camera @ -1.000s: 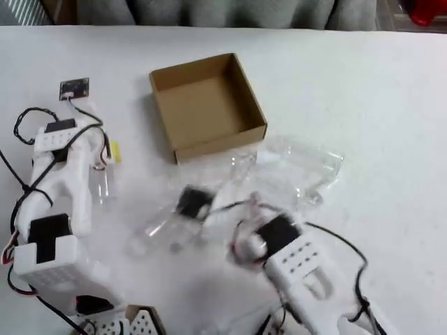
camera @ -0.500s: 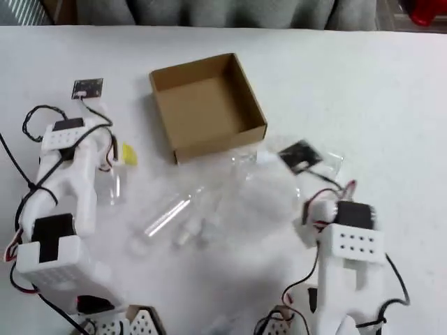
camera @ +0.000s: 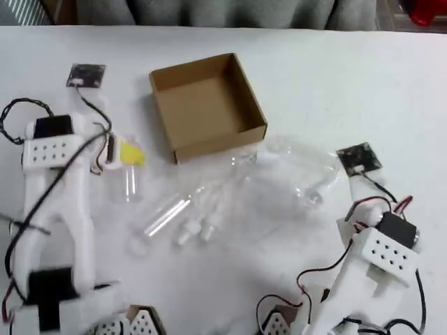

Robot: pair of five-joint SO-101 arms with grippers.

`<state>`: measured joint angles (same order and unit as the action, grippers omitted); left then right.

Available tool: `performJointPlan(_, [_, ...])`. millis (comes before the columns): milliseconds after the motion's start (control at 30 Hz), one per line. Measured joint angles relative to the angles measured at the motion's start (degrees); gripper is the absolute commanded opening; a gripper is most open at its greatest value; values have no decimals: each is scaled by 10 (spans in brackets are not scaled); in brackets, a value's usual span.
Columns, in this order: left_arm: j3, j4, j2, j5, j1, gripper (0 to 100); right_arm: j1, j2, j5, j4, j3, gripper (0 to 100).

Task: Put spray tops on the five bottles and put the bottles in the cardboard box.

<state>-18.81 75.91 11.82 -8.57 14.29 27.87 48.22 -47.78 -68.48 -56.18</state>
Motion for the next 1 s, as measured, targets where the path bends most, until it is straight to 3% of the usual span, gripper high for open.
performJointPlan(300, [-11, 190, 127, -153, -156, 358, 78, 0, -2, 68, 0, 16])
performJointPlan(600, [-203, 163, 202, -301, -386, 358, 138, -46, -2, 144, 0, 16])
performJointPlan(767, [-274, 115, 247, -284, -496, 358, 152, -151, -2, 171, 33, 16])
performJointPlan(1000, [-379, 20, 259, -176, -632, 358, 165, -335, 0, 162, 177, 16])
